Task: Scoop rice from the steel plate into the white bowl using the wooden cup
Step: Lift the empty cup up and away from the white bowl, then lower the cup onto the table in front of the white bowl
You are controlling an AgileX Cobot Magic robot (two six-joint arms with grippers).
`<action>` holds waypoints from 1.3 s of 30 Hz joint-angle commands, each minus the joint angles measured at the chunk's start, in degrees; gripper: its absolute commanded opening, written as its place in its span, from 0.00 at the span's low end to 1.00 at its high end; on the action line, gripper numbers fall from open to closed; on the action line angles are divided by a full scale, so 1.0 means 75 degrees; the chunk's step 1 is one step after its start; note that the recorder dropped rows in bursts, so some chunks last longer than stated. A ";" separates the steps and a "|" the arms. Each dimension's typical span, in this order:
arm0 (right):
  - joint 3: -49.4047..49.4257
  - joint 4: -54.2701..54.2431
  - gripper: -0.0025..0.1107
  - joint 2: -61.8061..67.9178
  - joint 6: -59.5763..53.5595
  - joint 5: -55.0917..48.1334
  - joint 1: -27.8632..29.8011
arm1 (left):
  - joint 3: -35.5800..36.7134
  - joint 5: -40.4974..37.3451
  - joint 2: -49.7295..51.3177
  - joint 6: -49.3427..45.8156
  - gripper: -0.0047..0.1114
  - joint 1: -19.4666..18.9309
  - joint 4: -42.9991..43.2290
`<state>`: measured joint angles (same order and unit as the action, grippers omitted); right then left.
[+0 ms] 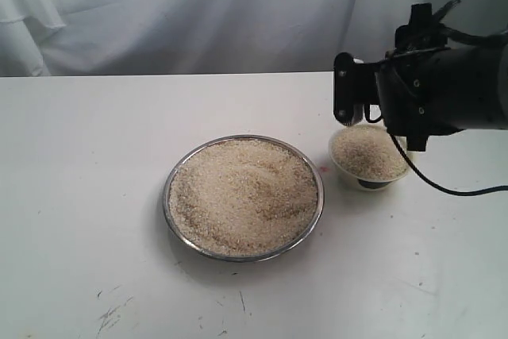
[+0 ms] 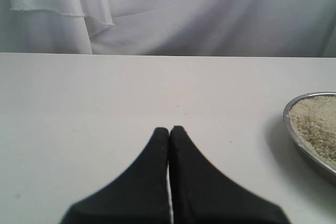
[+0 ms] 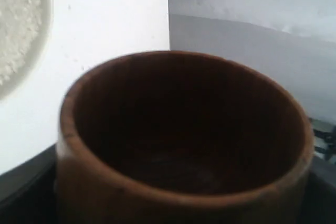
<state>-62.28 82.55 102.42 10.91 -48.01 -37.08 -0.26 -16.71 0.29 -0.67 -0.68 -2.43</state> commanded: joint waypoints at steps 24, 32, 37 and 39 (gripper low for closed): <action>0.3168 -0.5366 0.02 -0.3524 0.2778 0.7443 0.1712 | 0.0034 0.0048 -0.0038 0.0024 0.04 0.0012 -0.0006; 0.4683 -0.7563 0.02 -0.4137 0.0695 0.9373 0.1825 | 0.0034 0.0048 -0.0038 0.0024 0.04 0.0012 -0.0006; 0.5392 -0.7563 0.02 -0.4295 0.0156 0.9647 0.1825 | 0.0034 0.0048 -0.0038 0.0024 0.04 0.0012 -0.0006; 0.5730 -0.7563 0.02 -0.4295 -0.0141 1.0002 0.1825 | 0.0034 0.0048 -0.0038 0.0024 0.04 0.0012 -0.0006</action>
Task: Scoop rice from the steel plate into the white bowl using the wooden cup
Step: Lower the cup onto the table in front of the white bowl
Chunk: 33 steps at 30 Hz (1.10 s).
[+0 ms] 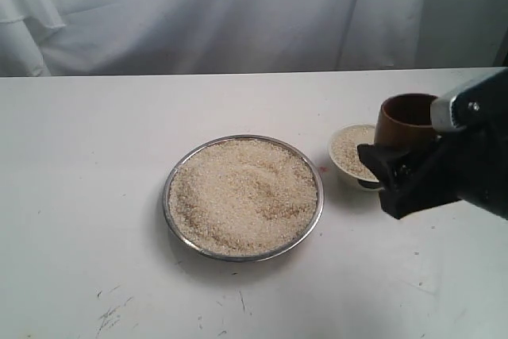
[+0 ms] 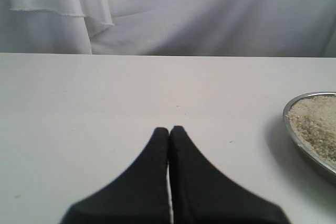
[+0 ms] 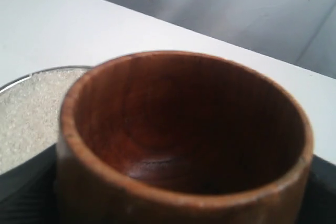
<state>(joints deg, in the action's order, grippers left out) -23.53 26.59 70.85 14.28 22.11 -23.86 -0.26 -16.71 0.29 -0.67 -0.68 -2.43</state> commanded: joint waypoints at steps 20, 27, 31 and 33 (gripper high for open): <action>0.1600 -0.1875 0.02 0.1409 -0.2858 0.3245 0.0062 | 0.0034 0.0048 -0.0038 0.0024 0.04 0.0012 -0.0006; 0.1600 -0.1602 0.02 0.2567 -0.3224 0.4128 0.0062 | 0.0034 0.0048 -0.0038 0.0024 0.04 0.0012 -0.0006; 0.1600 -0.1268 0.02 0.2971 -0.3224 0.4620 0.0203 | 0.0034 0.0048 -0.0038 0.0024 0.04 0.0012 -0.0006; 0.1586 -0.1053 0.02 0.3134 -0.3180 0.4689 0.0410 | 0.0034 0.0048 -0.0038 0.0024 0.04 0.0012 -0.0006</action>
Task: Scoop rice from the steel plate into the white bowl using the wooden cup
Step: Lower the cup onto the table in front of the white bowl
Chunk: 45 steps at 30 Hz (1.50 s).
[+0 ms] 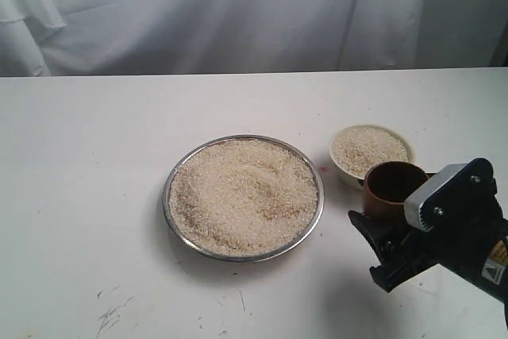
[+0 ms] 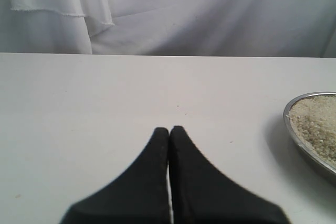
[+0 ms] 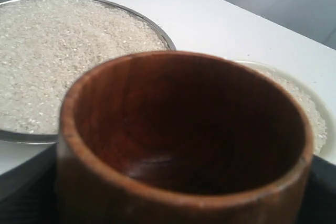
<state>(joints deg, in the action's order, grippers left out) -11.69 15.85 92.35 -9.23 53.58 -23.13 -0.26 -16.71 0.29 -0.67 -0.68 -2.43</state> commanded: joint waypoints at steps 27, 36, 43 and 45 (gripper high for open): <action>-0.0666 0.2794 0.02 0.2112 0.0415 0.1133 0.1419 | 0.0034 0.0048 -0.0038 0.0024 0.04 0.0012 -0.0006; -0.1141 0.3184 0.02 0.2702 0.0445 0.1225 0.1419 | 0.0034 0.0048 -0.0038 0.0024 0.04 0.0012 -0.0006; -0.1263 0.3144 0.04 0.2983 0.0639 0.1280 0.1419 | 0.0034 0.0048 -0.0038 0.0024 0.04 0.0012 -0.0006; -0.1263 0.3144 0.09 0.2983 0.0821 0.1280 0.1419 | 0.0034 0.0048 -0.0038 0.0024 0.04 0.0012 -0.0006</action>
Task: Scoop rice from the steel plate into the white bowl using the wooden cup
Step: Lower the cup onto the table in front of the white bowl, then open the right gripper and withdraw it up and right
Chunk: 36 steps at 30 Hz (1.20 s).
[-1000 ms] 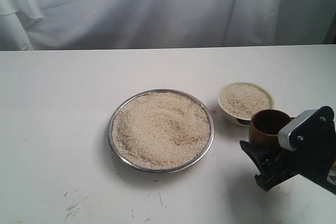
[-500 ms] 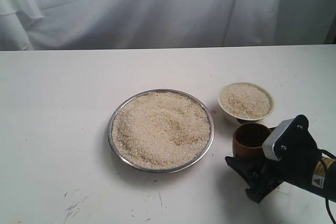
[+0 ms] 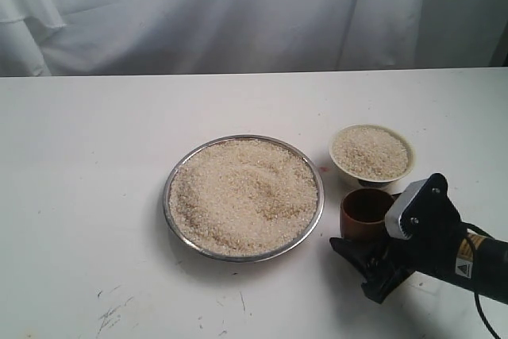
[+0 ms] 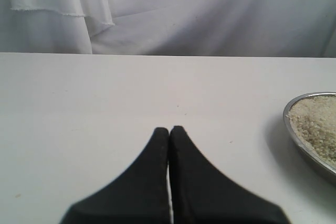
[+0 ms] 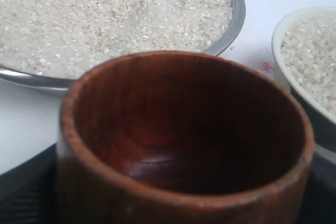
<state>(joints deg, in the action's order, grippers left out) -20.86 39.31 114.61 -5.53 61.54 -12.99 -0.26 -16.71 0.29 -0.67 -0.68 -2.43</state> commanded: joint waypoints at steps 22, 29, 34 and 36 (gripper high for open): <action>-0.0023 0.0015 0.73 -0.0003 0.1249 0.0566 0.0066 | 0.0034 0.0048 -0.0038 0.0024 0.04 0.0012 -0.0006; -0.0012 0.0000 0.73 -0.0718 0.1404 0.0535 0.0066 | 0.0034 0.0048 -0.0038 0.0024 0.04 0.0012 -0.0006; 0.0116 -0.0002 0.73 -0.1431 0.1609 0.0484 0.0066 | 0.0034 0.0048 -0.0038 0.0024 0.04 0.0012 -0.0006; 0.0219 -0.0090 0.73 -0.1719 0.1663 0.0484 0.0066 | 0.0034 0.0048 -0.0038 0.0024 0.04 0.0012 -0.0006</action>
<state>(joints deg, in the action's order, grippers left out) -20.40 39.20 104.63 6.27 64.73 -12.99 -0.26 -16.71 0.29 -0.67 -0.68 -2.43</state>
